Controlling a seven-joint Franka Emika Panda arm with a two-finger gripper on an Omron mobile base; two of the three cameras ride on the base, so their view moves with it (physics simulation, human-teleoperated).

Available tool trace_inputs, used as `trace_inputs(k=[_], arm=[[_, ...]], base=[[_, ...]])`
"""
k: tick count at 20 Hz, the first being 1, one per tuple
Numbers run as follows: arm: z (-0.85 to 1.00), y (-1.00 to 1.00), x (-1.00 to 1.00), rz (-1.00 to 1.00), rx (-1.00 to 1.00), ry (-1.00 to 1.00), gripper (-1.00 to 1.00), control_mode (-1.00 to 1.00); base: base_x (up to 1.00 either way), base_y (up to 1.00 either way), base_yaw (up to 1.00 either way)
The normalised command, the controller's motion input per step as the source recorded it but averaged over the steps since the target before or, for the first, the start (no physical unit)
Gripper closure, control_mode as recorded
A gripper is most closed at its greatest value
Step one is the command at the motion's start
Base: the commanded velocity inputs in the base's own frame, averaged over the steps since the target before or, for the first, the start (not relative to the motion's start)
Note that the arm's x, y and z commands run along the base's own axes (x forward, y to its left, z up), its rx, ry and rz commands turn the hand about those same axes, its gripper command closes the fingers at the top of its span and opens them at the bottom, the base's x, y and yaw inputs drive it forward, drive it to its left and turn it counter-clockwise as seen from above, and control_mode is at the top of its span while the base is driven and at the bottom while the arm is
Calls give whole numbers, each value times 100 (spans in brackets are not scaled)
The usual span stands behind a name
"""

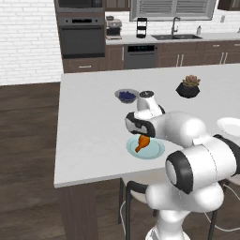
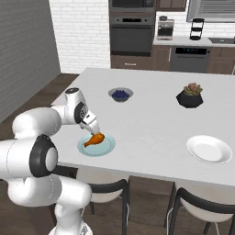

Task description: Pick the chicken drumstick and corn from their plates and place them in the bowl. Then put the bowl in the fridge.

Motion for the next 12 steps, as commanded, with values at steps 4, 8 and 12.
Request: trace_inputs(k=[4,8,12], arm=[[-11,-7,89,-6,15,19,-100,-100],[-27,-16,32,-1,10,28,-100,-100],[-36,0,16,-4,0,19,-100,-100]], base=[[0,0,0],[0,0,0],[0,0,0]])
